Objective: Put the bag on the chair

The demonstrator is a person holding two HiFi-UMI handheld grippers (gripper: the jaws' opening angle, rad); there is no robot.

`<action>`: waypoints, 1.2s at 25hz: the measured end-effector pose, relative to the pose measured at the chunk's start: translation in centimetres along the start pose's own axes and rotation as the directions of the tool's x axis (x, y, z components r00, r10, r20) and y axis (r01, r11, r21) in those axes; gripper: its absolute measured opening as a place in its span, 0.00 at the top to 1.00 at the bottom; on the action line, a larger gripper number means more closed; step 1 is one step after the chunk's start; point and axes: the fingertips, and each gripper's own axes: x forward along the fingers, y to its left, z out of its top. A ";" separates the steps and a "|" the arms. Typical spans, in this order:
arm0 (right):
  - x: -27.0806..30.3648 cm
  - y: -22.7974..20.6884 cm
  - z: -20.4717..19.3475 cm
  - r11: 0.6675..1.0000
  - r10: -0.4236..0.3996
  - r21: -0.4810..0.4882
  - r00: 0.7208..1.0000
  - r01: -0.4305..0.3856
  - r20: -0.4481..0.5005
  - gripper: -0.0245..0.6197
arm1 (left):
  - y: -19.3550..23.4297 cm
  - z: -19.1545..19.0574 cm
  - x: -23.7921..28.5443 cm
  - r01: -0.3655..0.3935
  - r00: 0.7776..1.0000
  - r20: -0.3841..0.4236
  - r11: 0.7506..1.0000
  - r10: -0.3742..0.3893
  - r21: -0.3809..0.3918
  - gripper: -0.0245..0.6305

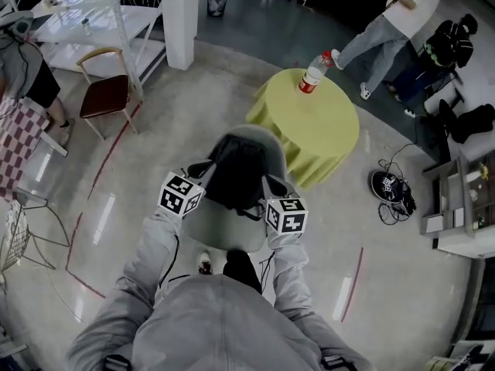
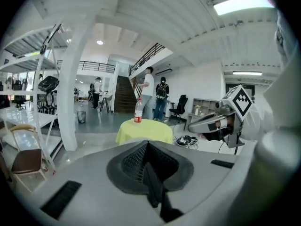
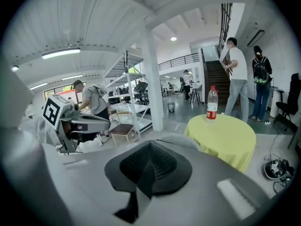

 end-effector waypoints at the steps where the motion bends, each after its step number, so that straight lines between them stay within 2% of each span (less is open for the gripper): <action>1: -0.5 0.5 0.8 1.000 0.008 -0.017 1.000 -0.008 0.015 0.94 | -0.4 0.8 -0.5 0.003 1.000 0.014 1.000 -0.003 0.018 0.95; 8: -5.3 2.9 6.3 0.992 0.014 -0.125 0.992 0.002 0.127 0.95 | -2.7 7.0 -4.6 -0.004 0.992 0.127 0.998 -0.005 0.066 0.95; 12: -8.2 4.2 9.1 0.982 0.013 -0.188 0.982 0.024 0.189 0.95 | -4.4 10.7 -6.7 -0.057 0.979 0.204 0.981 0.018 0.185 0.95; 16: -10.9 5.5 11.4 0.968 0.004 -0.246 0.972 0.056 0.236 0.95 | -6.7 14.1 -8.5 -0.042 0.970 0.242 0.964 -0.024 0.262 0.95; 25: -14.7 8.6 15.5 0.954 0.054 -0.294 0.942 0.048 0.331 0.95 | -9.3 18.2 -12.3 -0.030 0.950 0.304 0.950 -0.069 0.311 0.95; 30: -14.7 8.6 15.6 0.950 0.051 -0.308 0.945 0.054 0.324 0.95 | -9.9 18.8 -12.6 -0.030 0.944 0.319 0.943 -0.082 0.332 0.95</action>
